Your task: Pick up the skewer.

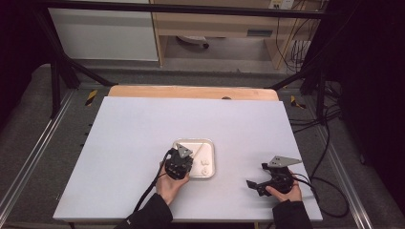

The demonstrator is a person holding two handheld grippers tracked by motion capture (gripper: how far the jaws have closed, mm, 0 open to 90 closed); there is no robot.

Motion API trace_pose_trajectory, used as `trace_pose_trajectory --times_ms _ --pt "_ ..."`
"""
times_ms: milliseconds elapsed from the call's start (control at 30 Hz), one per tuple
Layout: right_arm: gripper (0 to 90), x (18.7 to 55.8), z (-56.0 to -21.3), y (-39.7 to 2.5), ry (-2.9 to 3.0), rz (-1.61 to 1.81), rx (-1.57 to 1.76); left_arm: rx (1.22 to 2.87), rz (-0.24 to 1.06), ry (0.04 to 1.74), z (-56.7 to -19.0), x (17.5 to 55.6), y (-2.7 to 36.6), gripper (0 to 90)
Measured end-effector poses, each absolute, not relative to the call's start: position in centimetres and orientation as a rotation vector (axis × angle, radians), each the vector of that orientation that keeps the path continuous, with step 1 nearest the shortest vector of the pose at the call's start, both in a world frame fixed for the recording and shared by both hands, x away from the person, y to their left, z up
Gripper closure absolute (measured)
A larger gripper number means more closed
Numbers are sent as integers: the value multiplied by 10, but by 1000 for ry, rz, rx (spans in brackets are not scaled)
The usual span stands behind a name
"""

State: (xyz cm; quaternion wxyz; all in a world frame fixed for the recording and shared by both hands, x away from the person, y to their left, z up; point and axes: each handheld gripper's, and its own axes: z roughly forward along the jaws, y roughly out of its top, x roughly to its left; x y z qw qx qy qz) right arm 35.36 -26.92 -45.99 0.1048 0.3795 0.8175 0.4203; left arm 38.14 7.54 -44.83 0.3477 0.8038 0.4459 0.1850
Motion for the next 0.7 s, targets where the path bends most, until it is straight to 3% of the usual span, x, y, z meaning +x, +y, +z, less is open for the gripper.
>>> trace_pose_trajectory --times_ms 700 --pt "8 353 -460 -269 2405 1238 1113 2050 461 1064 -434 373 91 883"
